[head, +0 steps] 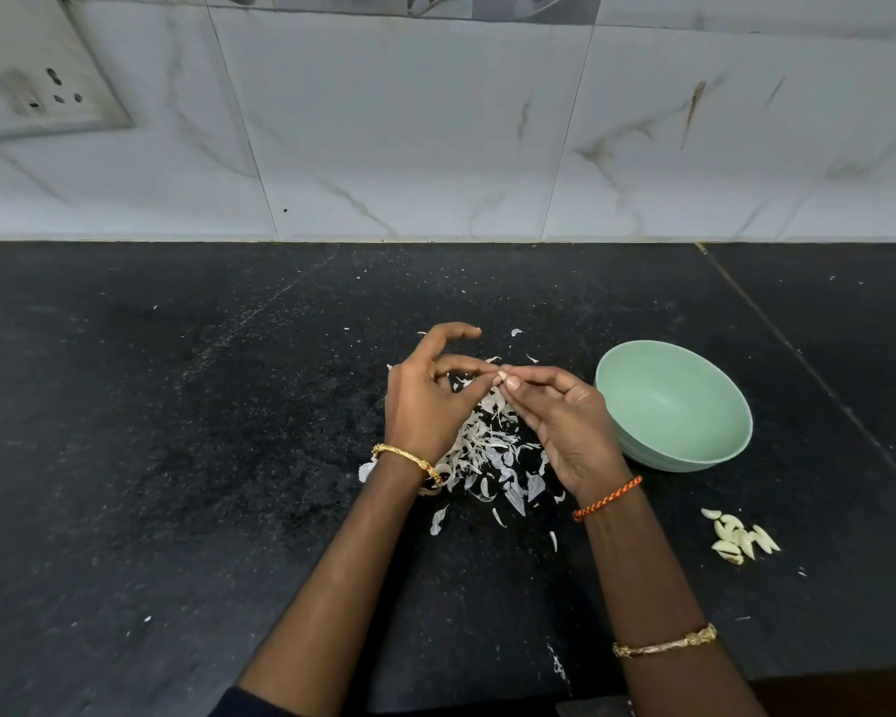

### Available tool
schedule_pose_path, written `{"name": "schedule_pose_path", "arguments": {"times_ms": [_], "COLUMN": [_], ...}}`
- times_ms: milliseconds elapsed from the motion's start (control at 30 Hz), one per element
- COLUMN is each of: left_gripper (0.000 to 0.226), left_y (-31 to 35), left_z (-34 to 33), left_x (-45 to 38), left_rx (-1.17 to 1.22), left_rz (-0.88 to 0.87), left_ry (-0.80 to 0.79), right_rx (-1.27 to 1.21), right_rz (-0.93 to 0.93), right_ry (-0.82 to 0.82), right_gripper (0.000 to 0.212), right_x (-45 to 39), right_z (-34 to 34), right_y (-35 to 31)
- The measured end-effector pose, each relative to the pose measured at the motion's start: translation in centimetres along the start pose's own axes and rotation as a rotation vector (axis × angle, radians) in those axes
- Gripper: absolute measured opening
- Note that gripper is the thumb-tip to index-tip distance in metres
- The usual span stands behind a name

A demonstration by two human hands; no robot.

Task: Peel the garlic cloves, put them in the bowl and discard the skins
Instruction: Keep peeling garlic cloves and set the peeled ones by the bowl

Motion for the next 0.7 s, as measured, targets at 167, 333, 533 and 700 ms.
{"name": "schedule_pose_path", "arguments": {"times_ms": [167,333,533,700], "left_gripper": [0.032,0.033,0.060,0.064], "left_y": [0.4,0.5,0.1,-0.4], "left_z": [-0.1,-0.4,-0.4,-0.8], "left_x": [-0.1,0.2,0.1,0.0], "left_rx": [0.046,0.048,-0.015,0.002], "left_rz": [-0.019,-0.041,-0.114,-0.109], "left_ry": [0.021,-0.032,-0.164,-0.247], "right_rx": [-0.006,0.009,-0.094,-0.104], "right_rz": [0.018,0.022,-0.094,-0.157], "right_ry": [0.011,0.010,-0.045,-0.070], "right_gripper": [0.015,0.016,0.016,0.014], "right_x": [-0.1,0.0,0.0,0.1], "right_z": [0.1,0.1,0.3,0.5], "right_y": [-0.6,-0.9,-0.5,-0.7]}}
Point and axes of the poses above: each hand's wrist, its own x-axis away from the middle knuckle, its own z-axis out of the back of the hand, y = z × x, the point moved 3 cm from there along -x, towards the middle knuckle, and after that the axes turned 3 degrees about -y, right-handed, at the moved point
